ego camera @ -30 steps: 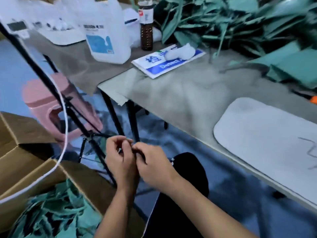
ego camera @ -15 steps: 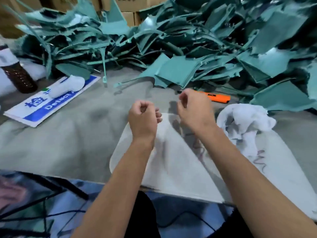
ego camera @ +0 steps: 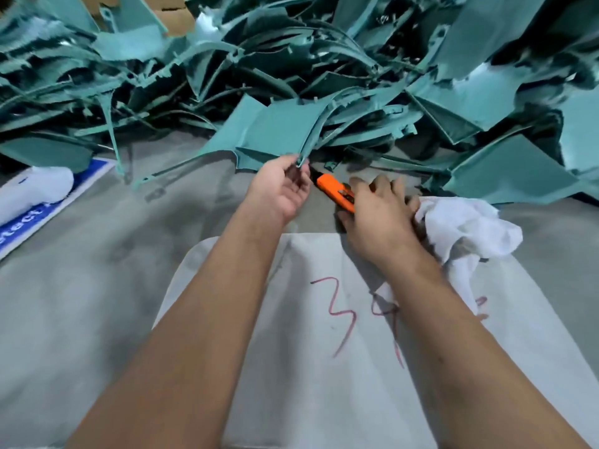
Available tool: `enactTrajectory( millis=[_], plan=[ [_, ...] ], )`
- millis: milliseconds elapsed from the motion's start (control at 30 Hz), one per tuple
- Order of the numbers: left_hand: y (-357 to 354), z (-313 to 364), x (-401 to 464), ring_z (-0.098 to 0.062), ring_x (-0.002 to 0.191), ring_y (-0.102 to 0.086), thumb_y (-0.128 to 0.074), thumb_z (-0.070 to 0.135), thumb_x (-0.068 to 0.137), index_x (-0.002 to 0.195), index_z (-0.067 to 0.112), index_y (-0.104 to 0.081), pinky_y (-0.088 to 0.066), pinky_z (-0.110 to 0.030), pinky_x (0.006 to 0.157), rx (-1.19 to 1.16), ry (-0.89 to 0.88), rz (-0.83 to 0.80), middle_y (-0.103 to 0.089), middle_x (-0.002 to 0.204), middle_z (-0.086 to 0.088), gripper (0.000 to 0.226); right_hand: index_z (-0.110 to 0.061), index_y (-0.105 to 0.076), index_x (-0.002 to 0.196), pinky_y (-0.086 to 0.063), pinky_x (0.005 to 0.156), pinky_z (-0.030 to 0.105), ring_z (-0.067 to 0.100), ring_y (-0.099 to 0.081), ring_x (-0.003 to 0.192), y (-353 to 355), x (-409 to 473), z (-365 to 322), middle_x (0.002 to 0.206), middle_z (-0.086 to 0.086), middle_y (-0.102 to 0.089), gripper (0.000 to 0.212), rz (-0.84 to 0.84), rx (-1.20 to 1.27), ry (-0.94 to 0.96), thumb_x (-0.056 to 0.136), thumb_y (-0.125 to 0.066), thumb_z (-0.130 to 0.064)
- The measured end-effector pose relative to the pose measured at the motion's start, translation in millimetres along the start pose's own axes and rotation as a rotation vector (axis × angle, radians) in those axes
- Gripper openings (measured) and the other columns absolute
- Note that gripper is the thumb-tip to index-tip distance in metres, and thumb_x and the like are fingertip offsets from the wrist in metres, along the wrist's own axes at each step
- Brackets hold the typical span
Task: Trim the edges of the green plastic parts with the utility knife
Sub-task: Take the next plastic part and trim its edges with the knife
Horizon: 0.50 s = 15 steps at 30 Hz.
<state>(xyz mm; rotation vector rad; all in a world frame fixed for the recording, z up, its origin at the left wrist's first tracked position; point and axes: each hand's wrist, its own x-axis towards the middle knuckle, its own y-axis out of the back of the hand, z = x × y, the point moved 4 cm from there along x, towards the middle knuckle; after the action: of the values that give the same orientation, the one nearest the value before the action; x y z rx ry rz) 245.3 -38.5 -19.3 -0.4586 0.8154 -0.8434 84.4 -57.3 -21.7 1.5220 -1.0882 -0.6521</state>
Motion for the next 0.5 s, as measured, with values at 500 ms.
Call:
enactTrajectory(
  millis=[500],
  plan=[
    [2, 3, -35, -0.013, 0.051, -0.048, -0.049, 0.006, 0.092, 0.071, 0.012, -0.051, -0.043, -0.017, 0.044, 0.480, 0.010, -0.068, -0.056, 0.063, -0.003, 0.022, -0.015, -0.046, 0.117, -0.038, 0.070, 0.039, 0.032, -0.048, 0.079, 15, -4, 1, 0.087, 0.006, -0.053, 0.022, 0.128, 0.126, -0.132, 0.100, -0.059, -0.023]
  ],
)
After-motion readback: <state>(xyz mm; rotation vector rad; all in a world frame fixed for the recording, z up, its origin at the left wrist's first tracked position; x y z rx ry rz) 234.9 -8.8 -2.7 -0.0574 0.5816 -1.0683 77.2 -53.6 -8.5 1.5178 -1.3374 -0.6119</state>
